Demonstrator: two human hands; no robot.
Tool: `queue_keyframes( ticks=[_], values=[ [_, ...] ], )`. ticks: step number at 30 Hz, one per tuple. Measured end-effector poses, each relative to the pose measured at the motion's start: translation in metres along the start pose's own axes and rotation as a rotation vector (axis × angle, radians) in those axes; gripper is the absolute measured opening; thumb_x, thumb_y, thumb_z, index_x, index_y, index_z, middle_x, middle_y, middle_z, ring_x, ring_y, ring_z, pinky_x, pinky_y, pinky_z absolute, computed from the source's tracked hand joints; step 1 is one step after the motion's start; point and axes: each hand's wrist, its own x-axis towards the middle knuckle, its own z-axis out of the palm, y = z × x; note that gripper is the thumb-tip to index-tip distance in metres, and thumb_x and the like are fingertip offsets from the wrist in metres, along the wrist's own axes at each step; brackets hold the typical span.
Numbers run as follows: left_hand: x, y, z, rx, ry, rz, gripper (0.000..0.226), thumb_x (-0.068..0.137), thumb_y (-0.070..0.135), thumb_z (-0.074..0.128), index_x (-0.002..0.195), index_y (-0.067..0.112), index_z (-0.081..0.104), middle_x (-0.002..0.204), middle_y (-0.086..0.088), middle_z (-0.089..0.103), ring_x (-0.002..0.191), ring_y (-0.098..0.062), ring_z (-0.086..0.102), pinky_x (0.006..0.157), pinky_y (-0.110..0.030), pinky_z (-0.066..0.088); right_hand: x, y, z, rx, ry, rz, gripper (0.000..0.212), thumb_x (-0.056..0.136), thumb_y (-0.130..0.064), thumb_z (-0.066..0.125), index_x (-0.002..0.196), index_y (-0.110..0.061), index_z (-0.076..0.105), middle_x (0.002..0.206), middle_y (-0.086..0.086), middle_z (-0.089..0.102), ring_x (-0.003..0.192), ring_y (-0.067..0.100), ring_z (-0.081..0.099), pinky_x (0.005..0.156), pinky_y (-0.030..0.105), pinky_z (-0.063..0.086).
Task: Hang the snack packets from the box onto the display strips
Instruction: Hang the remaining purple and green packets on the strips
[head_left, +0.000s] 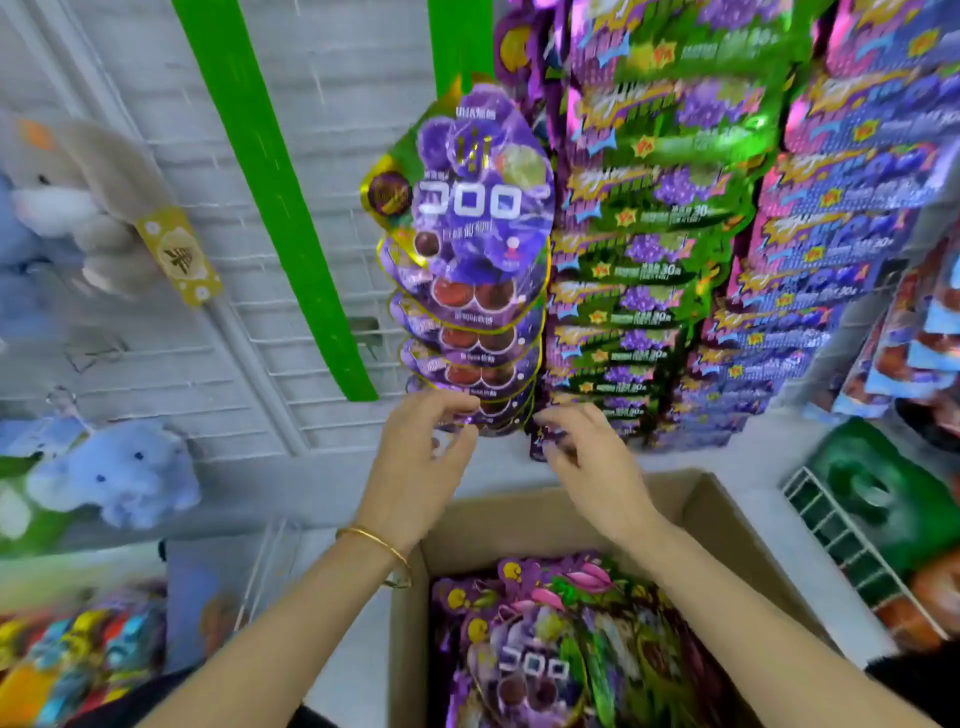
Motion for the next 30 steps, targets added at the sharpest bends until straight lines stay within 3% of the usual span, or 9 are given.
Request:
queue_keyframes(
  ticks=[3, 7, 11, 16, 19, 22, 25, 28, 30],
  values=[
    [-0.024, -0.031, 0.026, 0.135, -0.362, -0.204, 0.021, 0.083, 0.007, 0.059, 0.101, 0.014, 0.065, 0.1, 0.005, 0.058, 0.095, -0.011, 0.054, 0.091, -0.027, 0.043, -0.048, 0.064, 0.051, -0.097, -0.423, 0.319, 0.034, 0.092, -0.021, 0.054, 0.125, -0.013, 0.053, 0.121, 0.009, 0.057, 0.111, 0.024, 0.057, 0.091, 0.03, 0.041],
    [-0.021, -0.038, 0.034, 0.142, -0.481, -0.267, 0.021, 0.083, 0.01, 0.058, 0.102, 0.01, 0.066, 0.108, -0.006, 0.064, 0.1, -0.02, 0.061, 0.095, -0.033, 0.046, -0.096, 0.112, 0.102, -0.191, -0.653, 0.54, 0.048, 0.089, -0.037, 0.056, 0.126, -0.008, 0.049, 0.126, 0.014, 0.057, 0.119, 0.029, 0.053, 0.096, 0.033, 0.042],
    [-0.014, -0.039, 0.032, 0.105, -0.456, -0.294, 0.018, 0.084, 0.007, 0.057, 0.101, 0.007, 0.065, 0.103, -0.005, 0.063, 0.096, -0.017, 0.06, 0.091, -0.026, 0.045, -0.114, 0.115, 0.128, -0.357, -0.668, 0.507, 0.045, 0.083, -0.05, 0.058, 0.108, -0.013, 0.05, 0.115, 0.013, 0.057, 0.111, 0.033, 0.052, 0.089, 0.038, 0.046],
    [-0.009, -0.042, 0.033, 0.082, -0.441, -0.318, 0.016, 0.084, 0.009, 0.058, 0.098, 0.01, 0.066, 0.106, -0.006, 0.064, 0.1, -0.019, 0.06, 0.095, -0.03, 0.045, -0.114, 0.103, 0.149, -0.566, -0.634, 0.569, 0.073, 0.073, -0.064, 0.062, 0.124, -0.014, 0.047, 0.131, 0.01, 0.037, 0.121, 0.032, 0.039, 0.099, 0.043, 0.04],
    [-0.009, -0.042, 0.033, 0.075, -0.436, -0.328, 0.016, 0.085, 0.009, 0.057, 0.099, 0.009, 0.066, 0.102, -0.003, 0.063, 0.1, -0.019, 0.06, 0.096, -0.029, 0.044, -0.113, 0.102, 0.15, -0.569, -0.495, 0.555, 0.065, 0.074, -0.055, 0.067, 0.121, -0.014, 0.048, 0.126, 0.008, 0.042, 0.12, 0.028, 0.04, 0.095, 0.038, 0.041],
    [-0.011, -0.042, 0.032, 0.071, -0.455, -0.331, 0.02, 0.086, 0.009, 0.056, 0.104, 0.007, 0.064, 0.099, 0.0, 0.059, 0.095, -0.014, 0.056, 0.084, -0.018, 0.043, -0.113, 0.102, 0.146, -0.341, -0.3, 0.502, 0.03, 0.081, -0.036, 0.068, 0.097, -0.015, 0.055, 0.106, 0.004, 0.052, 0.103, 0.024, 0.048, 0.082, 0.035, 0.042],
    [-0.014, -0.044, 0.032, 0.111, -0.516, -0.329, 0.026, 0.086, 0.009, 0.058, 0.111, 0.006, 0.061, 0.108, -0.005, 0.06, 0.099, -0.014, 0.055, 0.084, -0.016, 0.042, -0.103, 0.089, 0.129, 0.306, -0.244, 0.586, 0.024, 0.081, -0.011, 0.07, 0.073, -0.014, 0.047, 0.071, 0.01, 0.048, 0.073, 0.024, 0.048, 0.068, 0.027, 0.039],
    [-0.018, -0.051, 0.034, 0.262, -0.66, -0.345, 0.045, 0.085, 0.018, 0.062, 0.126, 0.007, 0.05, 0.128, -0.008, 0.053, 0.118, -0.022, 0.051, 0.099, -0.026, 0.038, -0.083, 0.066, 0.095, 0.509, -0.26, 0.531, 0.025, 0.08, 0.005, 0.065, 0.077, -0.012, 0.047, 0.069, 0.001, 0.049, 0.064, -0.001, 0.053, 0.061, 0.005, 0.038],
    [-0.02, -0.054, 0.035, 0.329, -0.693, -0.342, 0.047, 0.083, 0.021, 0.064, 0.126, 0.008, 0.051, 0.128, -0.008, 0.054, 0.117, -0.023, 0.052, 0.1, -0.03, 0.04, -0.067, 0.05, 0.071, 0.569, -0.238, 0.479, 0.02, 0.081, 0.005, 0.063, 0.087, -0.008, 0.05, 0.071, -0.005, 0.051, 0.062, -0.009, 0.05, 0.06, 0.002, 0.038]
  ],
)
